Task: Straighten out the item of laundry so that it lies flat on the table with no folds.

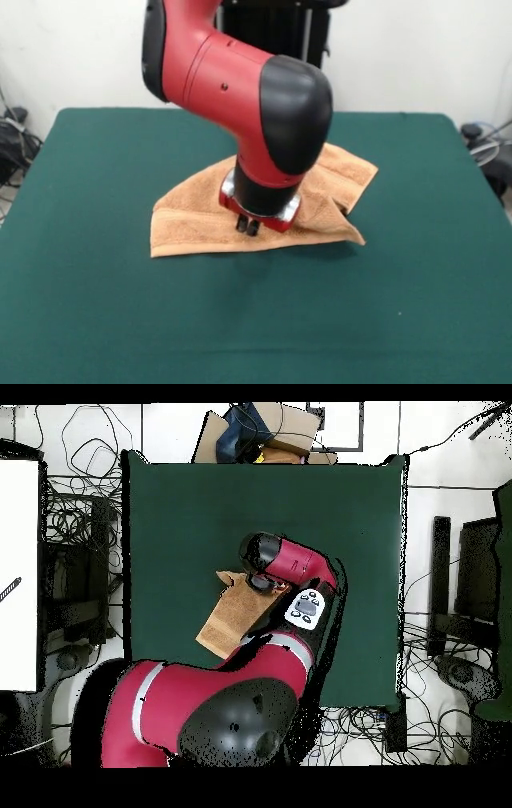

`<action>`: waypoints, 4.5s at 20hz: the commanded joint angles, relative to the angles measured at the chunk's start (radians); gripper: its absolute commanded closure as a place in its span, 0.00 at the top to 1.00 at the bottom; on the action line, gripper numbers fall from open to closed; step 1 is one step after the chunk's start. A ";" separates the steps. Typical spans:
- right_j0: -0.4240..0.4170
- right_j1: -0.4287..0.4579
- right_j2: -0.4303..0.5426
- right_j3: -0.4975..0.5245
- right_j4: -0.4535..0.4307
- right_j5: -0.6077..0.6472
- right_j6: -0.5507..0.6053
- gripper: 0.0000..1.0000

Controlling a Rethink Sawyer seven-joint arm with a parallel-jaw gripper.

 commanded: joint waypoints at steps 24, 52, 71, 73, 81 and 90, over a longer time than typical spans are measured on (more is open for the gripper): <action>-0.120 -0.238 0.246 0.212 -0.122 -0.256 0.045 1.00; -0.102 -0.240 0.260 0.205 -0.113 -0.309 0.087 1.00; -0.072 -0.251 0.282 0.292 -0.098 -0.402 0.124 1.00; -0.068 -0.251 0.284 0.305 -0.098 -0.420 0.129 1.00; -0.055 -0.282 0.280 0.359 -0.096 -0.415 0.137 1.00; -0.067 -0.337 0.291 0.441 -0.103 -0.425 0.124 1.00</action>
